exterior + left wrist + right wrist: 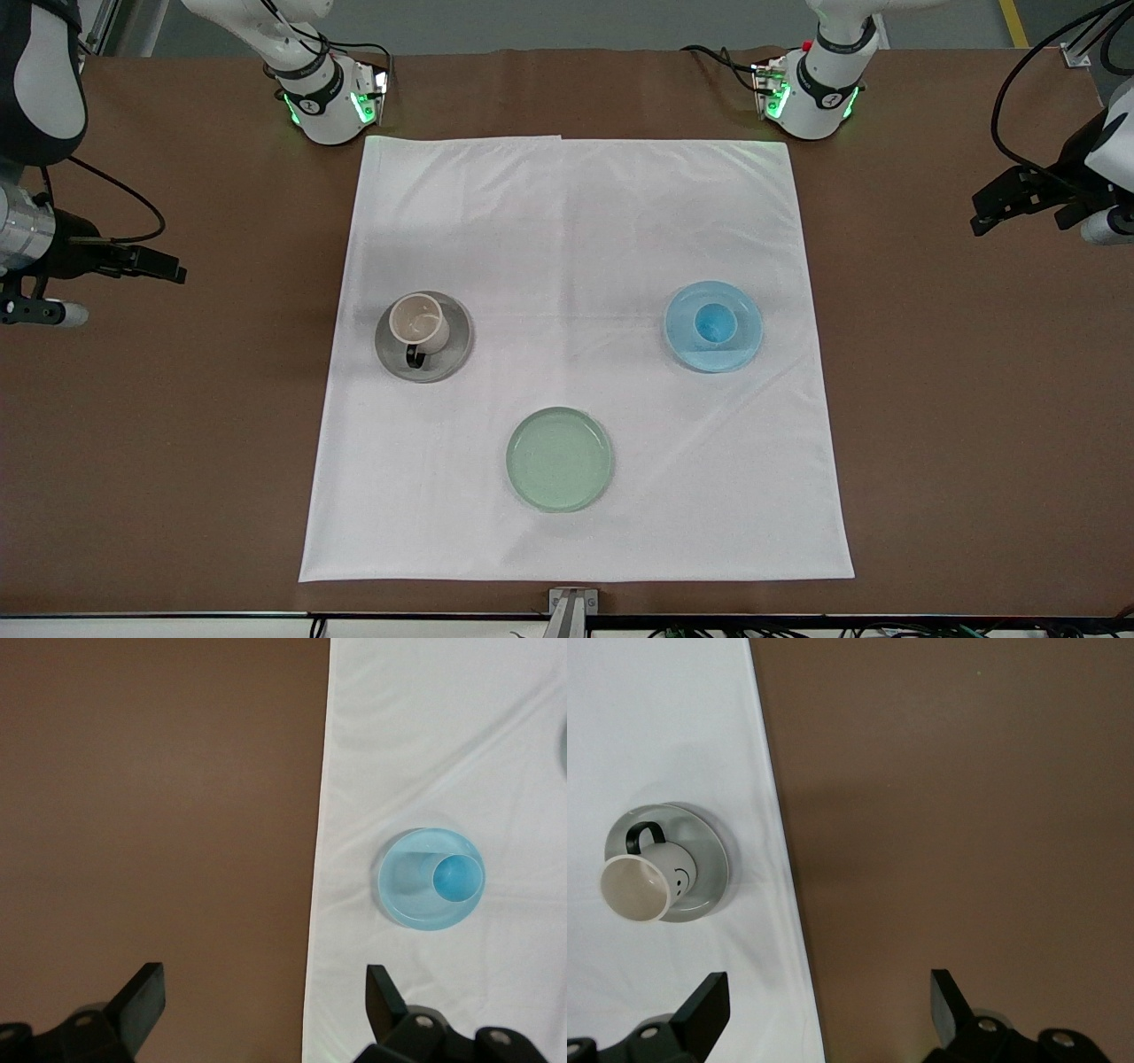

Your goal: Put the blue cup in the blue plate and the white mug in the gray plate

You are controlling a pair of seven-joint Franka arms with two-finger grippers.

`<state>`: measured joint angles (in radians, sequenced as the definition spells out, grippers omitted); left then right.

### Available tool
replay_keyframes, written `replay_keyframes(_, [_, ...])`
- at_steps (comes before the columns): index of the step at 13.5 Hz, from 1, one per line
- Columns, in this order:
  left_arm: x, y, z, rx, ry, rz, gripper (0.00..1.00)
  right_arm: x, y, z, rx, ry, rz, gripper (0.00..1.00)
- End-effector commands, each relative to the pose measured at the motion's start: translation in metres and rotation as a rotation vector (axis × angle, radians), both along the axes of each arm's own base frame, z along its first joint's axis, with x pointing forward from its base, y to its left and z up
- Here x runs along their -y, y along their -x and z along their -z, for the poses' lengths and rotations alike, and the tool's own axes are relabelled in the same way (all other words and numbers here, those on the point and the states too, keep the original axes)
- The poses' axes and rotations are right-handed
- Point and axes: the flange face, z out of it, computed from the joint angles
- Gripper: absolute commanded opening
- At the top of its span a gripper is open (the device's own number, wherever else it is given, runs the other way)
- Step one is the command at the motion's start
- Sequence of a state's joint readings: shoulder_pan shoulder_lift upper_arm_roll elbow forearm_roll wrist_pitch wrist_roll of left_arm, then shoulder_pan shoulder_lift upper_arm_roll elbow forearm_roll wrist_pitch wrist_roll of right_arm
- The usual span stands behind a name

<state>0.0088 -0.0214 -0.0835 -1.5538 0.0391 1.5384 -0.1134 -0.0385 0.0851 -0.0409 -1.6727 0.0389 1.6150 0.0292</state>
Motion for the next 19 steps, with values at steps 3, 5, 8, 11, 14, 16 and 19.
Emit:
replay_keyframes(3, [0.000,-0.001,-0.003,0.012,0.020,0.017,1.00,0.001,-0.011,-0.081,0.156,0.013,-0.004,1.00])
replay_keyframes(5, [0.000,-0.001,-0.003,0.014,0.020,0.017,1.00,0.000,-0.012,-0.093,0.180,0.021,-0.008,1.00])
replay_keyframes(8, [-0.001,-0.001,-0.003,0.014,0.020,0.015,1.00,0.001,-0.012,-0.103,0.202,0.023,-0.006,1.00])
replay_keyframes(11, [-0.001,-0.001,-0.003,0.015,0.020,0.015,1.00,0.000,-0.012,-0.104,0.204,0.024,-0.008,1.00])
replay_keyframes(14, [-0.001,-0.001,-0.003,0.015,0.020,0.015,1.00,0.001,-0.012,-0.115,0.228,0.022,-0.006,1.00])
replay_keyframes(16, [-0.003,-0.001,-0.005,0.017,0.020,0.014,1.00,0.001,-0.011,-0.117,0.230,0.026,-0.006,1.00])
replay_keyframes(19, [0.001,0.000,-0.003,0.010,0.023,0.023,1.00,0.001,-0.011,-0.118,0.233,0.028,-0.006,1.00])
